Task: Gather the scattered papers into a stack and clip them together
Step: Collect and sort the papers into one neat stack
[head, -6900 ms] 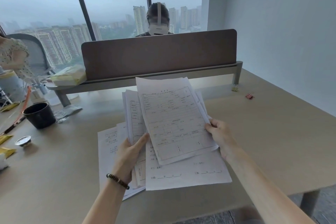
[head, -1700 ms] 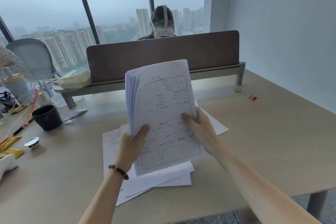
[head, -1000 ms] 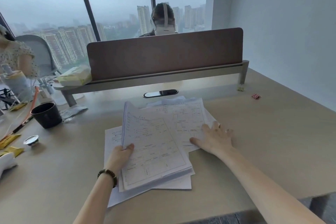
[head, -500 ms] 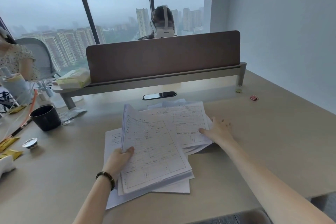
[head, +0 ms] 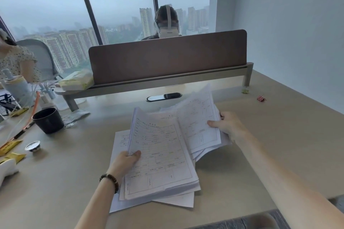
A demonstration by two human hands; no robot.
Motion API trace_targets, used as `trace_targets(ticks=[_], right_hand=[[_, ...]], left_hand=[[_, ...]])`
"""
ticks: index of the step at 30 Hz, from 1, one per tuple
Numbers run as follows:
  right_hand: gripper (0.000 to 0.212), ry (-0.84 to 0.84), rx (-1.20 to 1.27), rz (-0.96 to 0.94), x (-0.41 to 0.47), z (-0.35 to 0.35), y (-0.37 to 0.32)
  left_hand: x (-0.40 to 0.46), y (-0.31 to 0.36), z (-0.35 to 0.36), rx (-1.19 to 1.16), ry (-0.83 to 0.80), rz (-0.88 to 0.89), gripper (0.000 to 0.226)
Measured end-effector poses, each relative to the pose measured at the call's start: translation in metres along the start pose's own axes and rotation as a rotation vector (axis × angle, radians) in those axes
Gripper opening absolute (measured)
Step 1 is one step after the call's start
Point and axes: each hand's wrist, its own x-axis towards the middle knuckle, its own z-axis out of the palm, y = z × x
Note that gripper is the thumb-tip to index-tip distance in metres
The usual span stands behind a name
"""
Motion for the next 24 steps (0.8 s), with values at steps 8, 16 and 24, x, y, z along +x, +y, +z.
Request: trace_targets(ticks=[8,16,24], right_hand=[[0.027,-0.059,0.022,-0.256,-0.036,-0.006,-0.070],[0.030,-0.216,0.513,-0.334,-0.051,-0.040,-0.092],[0.039,-0.141,0.630,-0.108,-0.031,-0.057,-0.042]], left_hand=[[0.000,-0.002,0.000,0.003,0.012,0.009,0.021],[-0.004,-0.001,0.001,-0.057,-0.003,0.015,0.020],[-0.006,0.000,0.001,-0.051,-0.006,0.021,0.021]])
